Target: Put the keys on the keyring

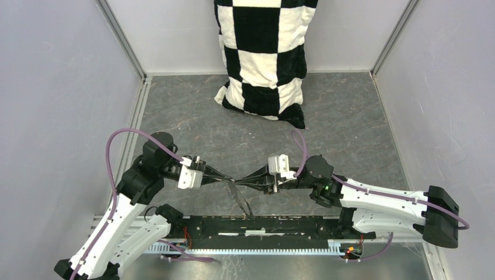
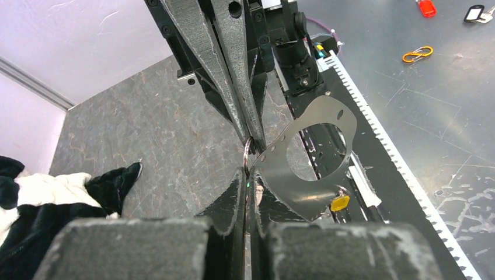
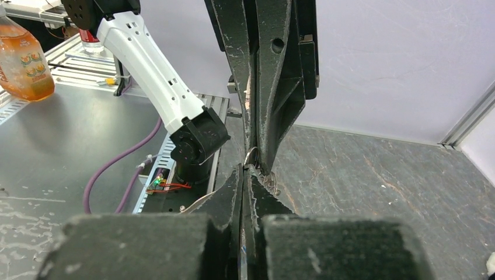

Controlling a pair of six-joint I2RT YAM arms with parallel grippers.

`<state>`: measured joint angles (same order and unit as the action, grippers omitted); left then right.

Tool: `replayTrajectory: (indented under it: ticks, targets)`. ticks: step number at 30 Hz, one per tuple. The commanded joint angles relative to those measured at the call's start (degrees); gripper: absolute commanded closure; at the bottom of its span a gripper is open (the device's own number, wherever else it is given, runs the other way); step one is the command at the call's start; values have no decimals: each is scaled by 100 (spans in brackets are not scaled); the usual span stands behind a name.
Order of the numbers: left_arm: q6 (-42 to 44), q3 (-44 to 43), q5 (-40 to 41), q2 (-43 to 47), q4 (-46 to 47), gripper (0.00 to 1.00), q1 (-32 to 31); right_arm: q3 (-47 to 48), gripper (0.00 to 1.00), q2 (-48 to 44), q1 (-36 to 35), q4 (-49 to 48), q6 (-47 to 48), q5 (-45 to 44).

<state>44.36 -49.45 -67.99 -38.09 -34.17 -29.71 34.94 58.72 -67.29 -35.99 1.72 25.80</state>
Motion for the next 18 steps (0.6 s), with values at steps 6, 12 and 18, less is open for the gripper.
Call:
replayTrajectory:
  ticks: [6,12,18]
  targets:
    - [-194,38,26,49,274,98,-17,351,100,-77,-47,127,62,-453]
    - [-145,32,242,106,184,82,-18,700,100,-12,-87,976,262,-732]
    - [162,-90,683,168,-288,50,-17,1145,100,32,-125,2006,635,-988]
